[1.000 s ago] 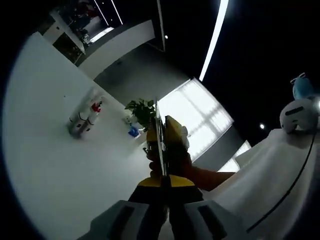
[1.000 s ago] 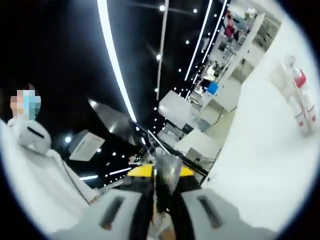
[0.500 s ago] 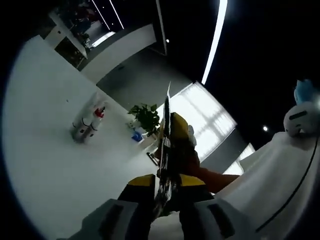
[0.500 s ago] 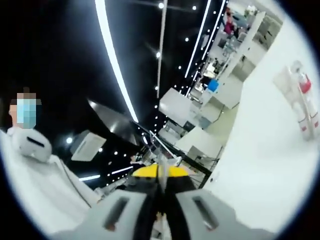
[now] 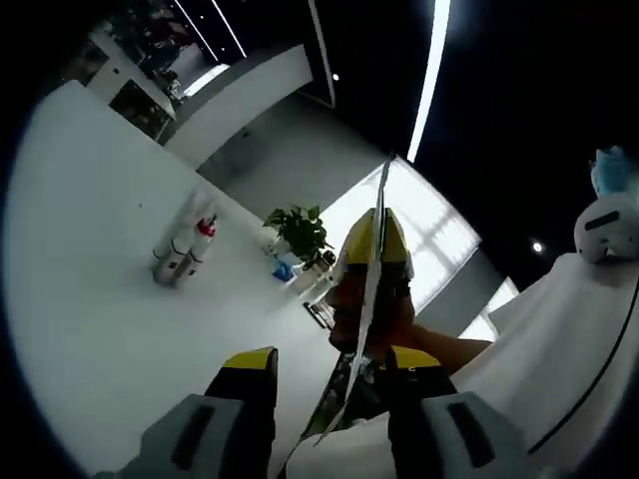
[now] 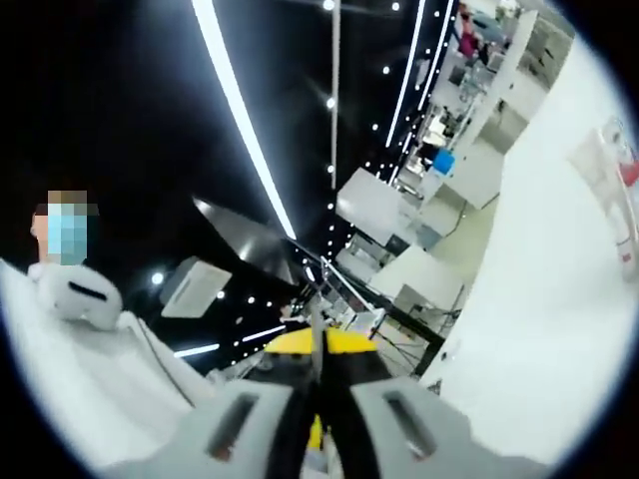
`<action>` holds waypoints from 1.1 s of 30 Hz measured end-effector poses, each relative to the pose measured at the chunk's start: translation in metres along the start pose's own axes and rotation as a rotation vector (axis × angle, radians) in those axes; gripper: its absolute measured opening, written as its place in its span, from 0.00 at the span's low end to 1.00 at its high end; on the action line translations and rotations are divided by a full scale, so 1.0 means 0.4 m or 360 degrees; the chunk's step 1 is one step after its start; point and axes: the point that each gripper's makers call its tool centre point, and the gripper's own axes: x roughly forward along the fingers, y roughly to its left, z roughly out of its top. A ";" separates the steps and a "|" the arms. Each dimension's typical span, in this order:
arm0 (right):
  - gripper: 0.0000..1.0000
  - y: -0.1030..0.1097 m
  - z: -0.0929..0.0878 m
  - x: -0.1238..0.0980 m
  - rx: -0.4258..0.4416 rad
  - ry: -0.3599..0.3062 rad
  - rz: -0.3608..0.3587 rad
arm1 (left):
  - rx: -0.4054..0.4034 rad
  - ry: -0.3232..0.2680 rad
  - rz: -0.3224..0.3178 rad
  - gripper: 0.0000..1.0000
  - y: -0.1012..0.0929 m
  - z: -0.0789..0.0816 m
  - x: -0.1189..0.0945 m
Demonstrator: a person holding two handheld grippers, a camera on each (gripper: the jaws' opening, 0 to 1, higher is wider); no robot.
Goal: Arrange the skincare products in the storage area until every visible bottle or jar stands upright without overlapping.
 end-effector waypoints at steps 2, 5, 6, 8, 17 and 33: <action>0.00 -0.001 -0.003 0.003 0.0011 0.0010 -0.0001 | 0.0057 0.0007 -0.0042 0.45 -0.016 0.004 0.000; 0.00 -0.002 -0.006 0.006 0.0016 0.0015 -0.0002 | 0.0110 0.0055 -0.0094 0.42 -0.036 -0.007 0.005; 0.00 -0.003 -0.006 0.010 0.0022 0.0011 0.0000 | 0.0145 0.0084 -0.0102 0.39 -0.038 -0.016 0.012; 0.00 -0.001 -0.007 0.015 0.0030 0.0013 0.0006 | 0.0171 0.0127 -0.0131 0.30 -0.047 -0.031 0.018; 0.00 0.002 -0.003 0.023 0.0013 0.0010 0.0013 | 0.0031 0.0215 -0.0150 0.03 -0.050 -0.053 0.035; 0.07 -0.042 -0.081 0.003 -0.0289 0.0278 -0.0183 | -0.0089 0.0119 -0.0149 0.01 -0.039 -0.022 0.024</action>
